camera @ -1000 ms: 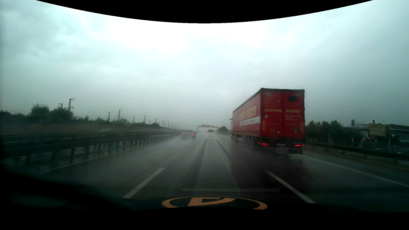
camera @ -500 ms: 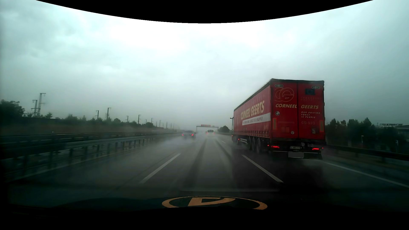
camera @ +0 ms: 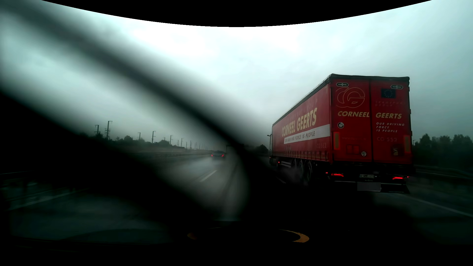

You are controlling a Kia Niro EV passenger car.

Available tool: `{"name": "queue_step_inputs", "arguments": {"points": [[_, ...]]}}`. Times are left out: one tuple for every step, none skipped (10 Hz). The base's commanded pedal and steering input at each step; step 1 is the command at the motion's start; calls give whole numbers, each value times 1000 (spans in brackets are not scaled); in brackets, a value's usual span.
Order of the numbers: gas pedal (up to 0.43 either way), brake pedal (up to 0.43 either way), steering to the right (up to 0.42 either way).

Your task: Follow the waypoints while adhering to traffic rules and regulations

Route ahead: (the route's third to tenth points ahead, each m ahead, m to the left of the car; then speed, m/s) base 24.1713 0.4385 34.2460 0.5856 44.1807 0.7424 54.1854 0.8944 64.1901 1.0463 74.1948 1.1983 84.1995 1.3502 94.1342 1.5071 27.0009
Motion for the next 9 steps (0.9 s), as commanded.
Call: {"name": "queue_step_inputs", "arguments": {"points": [[177, 0, -7], [177, 0, -7], [177, 0, -7], [177, 0, -5], [177, 0, -4], [177, 0, -3], [189, 0, -3], [189, 0, -4], [189, 0, -4]]}}
